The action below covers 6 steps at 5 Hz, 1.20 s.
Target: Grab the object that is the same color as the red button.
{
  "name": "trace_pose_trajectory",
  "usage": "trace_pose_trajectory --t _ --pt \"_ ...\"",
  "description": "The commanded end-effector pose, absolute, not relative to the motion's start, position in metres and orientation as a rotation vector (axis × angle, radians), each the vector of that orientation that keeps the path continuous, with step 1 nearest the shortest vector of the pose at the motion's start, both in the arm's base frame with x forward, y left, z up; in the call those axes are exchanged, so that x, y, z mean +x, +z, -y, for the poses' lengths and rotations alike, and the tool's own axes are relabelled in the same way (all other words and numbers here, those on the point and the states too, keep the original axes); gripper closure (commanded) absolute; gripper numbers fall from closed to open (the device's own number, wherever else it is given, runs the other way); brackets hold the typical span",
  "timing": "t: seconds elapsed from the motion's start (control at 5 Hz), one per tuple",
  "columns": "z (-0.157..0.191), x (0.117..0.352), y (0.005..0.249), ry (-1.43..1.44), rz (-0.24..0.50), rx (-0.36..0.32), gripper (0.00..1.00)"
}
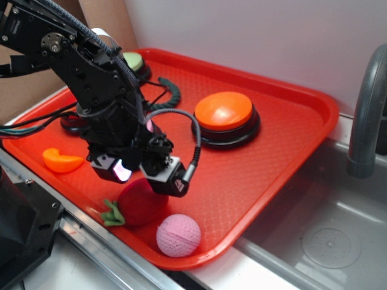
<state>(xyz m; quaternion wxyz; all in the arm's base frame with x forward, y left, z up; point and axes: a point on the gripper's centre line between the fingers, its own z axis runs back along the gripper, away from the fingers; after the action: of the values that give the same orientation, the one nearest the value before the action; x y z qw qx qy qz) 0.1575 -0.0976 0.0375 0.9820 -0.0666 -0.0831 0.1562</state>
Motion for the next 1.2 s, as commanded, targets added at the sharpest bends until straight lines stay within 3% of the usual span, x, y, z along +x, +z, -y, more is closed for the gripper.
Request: trace_pose_trajectory --t 0.0,0.2,0.6,1.0 --pt "0.107 0.166 0.034 0.350 0.191 -0.176 0.73" --pt "0.109 0.168 0.030 0.389 0.174 -0.183 1.00" --pt "0.110 0.175 0.027 0.377 0.144 -0.174 1.00" --pt "0.090 0.187 0.087 0.274 0.165 -0.063 1.00"
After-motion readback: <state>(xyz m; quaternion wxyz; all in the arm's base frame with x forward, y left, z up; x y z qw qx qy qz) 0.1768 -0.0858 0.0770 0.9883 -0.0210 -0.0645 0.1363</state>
